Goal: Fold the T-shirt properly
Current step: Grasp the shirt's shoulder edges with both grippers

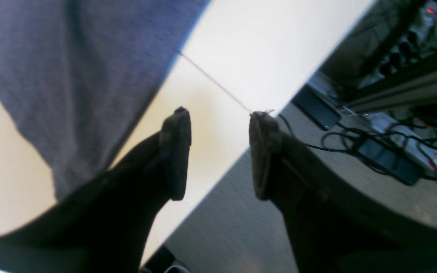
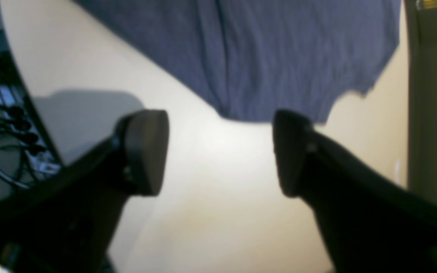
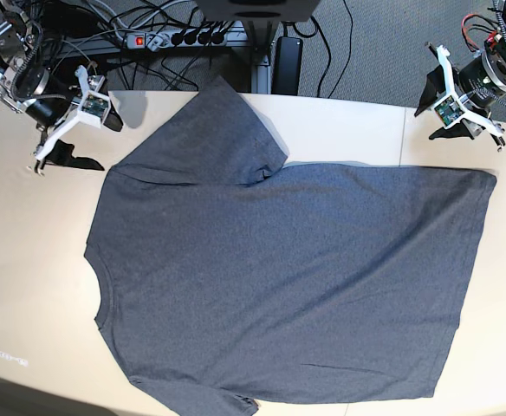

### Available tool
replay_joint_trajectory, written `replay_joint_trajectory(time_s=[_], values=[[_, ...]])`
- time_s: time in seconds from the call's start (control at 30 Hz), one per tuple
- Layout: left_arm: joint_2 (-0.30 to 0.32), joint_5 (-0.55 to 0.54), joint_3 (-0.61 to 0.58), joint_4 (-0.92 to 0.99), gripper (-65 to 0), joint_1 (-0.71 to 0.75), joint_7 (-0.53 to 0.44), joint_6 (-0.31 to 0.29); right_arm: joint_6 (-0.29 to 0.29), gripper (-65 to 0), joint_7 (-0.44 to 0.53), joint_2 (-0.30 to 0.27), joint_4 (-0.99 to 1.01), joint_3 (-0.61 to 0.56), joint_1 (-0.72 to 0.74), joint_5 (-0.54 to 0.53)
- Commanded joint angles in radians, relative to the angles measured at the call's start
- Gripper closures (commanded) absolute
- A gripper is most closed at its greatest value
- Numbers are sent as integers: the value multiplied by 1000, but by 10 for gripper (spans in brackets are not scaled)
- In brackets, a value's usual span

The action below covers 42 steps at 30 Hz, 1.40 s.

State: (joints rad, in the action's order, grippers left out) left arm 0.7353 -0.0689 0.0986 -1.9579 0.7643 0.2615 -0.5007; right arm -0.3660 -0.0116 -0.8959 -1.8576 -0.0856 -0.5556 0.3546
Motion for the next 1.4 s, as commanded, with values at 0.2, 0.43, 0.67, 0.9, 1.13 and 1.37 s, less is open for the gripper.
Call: replay_joint_trajectory(time_s=[0.2, 0.43, 0.67, 0.9, 1.13, 1.37], values=[[74, 14, 8, -14, -286, 4, -13, 45, -50, -444, 14, -51, 60, -220, 170, 63], [129, 24, 8, -14, -286, 3, -3, 71, -49, -443, 14, -51, 150, -421, 301, 139], [168, 75, 8, 3, -286, 3, -4, 101, -50, -443, 14, -43, 157, -541, 368, 140], [233, 142, -3, 98, -286, -50, -114, 127, -50, -443, 18, -29, 168, -556, 381, 139], [299, 178, -178, 248, -286, -259, -142, 127, -50, -443, 18, -29, 203, -556, 381, 135], [299, 248, -417, 402, -286, -452, -145, 127, -50, -443, 18, -30, 221, -556, 381, 135]])
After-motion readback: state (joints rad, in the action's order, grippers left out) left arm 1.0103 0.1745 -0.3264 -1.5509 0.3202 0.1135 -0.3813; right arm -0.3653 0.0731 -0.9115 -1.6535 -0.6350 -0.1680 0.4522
